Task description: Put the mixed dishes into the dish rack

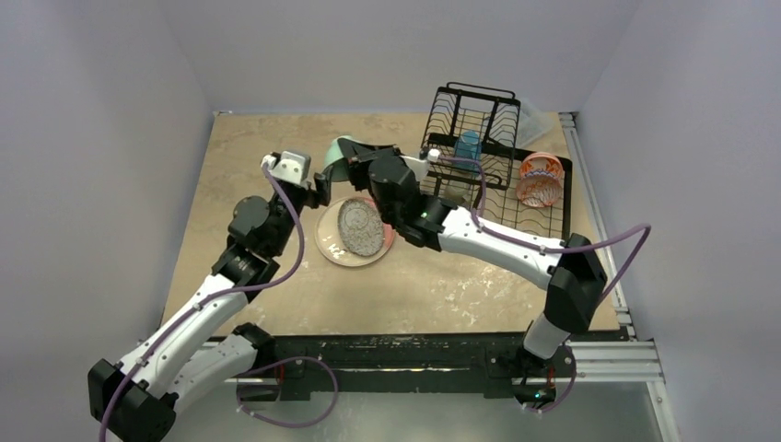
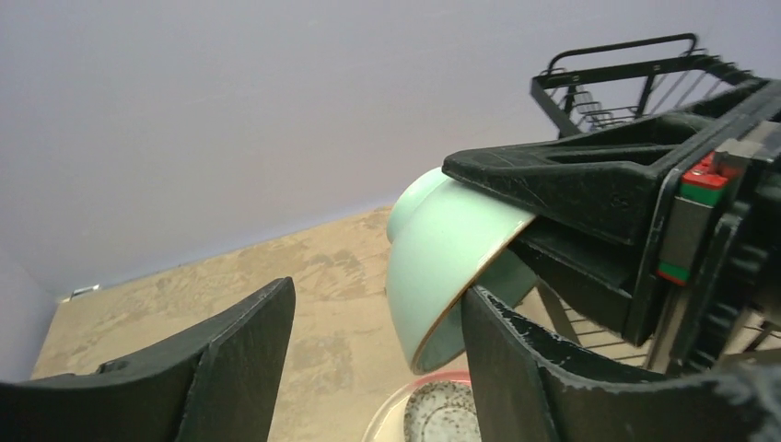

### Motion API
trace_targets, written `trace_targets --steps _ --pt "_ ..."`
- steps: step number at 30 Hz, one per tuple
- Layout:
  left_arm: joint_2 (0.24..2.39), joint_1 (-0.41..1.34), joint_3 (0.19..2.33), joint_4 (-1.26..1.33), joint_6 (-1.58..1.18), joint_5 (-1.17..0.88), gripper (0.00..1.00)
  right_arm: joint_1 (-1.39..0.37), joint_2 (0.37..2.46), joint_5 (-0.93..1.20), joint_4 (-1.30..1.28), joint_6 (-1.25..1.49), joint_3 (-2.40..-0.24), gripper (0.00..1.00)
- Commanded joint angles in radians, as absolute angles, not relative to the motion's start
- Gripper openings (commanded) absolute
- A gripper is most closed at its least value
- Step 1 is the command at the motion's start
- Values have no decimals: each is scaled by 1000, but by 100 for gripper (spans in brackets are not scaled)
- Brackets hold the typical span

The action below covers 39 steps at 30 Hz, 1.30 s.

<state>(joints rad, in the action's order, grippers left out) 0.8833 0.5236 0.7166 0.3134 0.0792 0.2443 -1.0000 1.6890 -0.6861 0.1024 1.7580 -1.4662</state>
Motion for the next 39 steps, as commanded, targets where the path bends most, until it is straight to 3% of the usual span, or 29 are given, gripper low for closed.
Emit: trace_targets --steps 1,6,9,13,18,24,27,30,39 --pt "801 522 746 382 62 126 68 -944 1544 -640 415 1553 -1359 0" --pt "781 521 824 214 40 120 70 -800 1439 -335 656 1422 -1207 0" --pt "808 517 865 142 18 150 69 -745 1355 -183 596 1287 -1216 0" --pt "842 482 878 120 -57 154 69 -735 1215 -132 530 1058 -1189 0" --pt "922 398 946 10 -209 151 74 -734 1032 -304 235 849 -1200 0" --pt "1070 326 1095 -188 -395 173 81 -733 869 -715 -74 630 -1207 0" --pt "1083 313 1090 -166 -443 164 84 -734 830 -906 -172 549 -1226 0" --pt "1048 313 1034 -93 -460 183 93 -709 817 -1040 -237 484 -1230 0" --pt "990 304 980 -49 -400 83 100 -373 842 -777 -265 541 -1118 0"
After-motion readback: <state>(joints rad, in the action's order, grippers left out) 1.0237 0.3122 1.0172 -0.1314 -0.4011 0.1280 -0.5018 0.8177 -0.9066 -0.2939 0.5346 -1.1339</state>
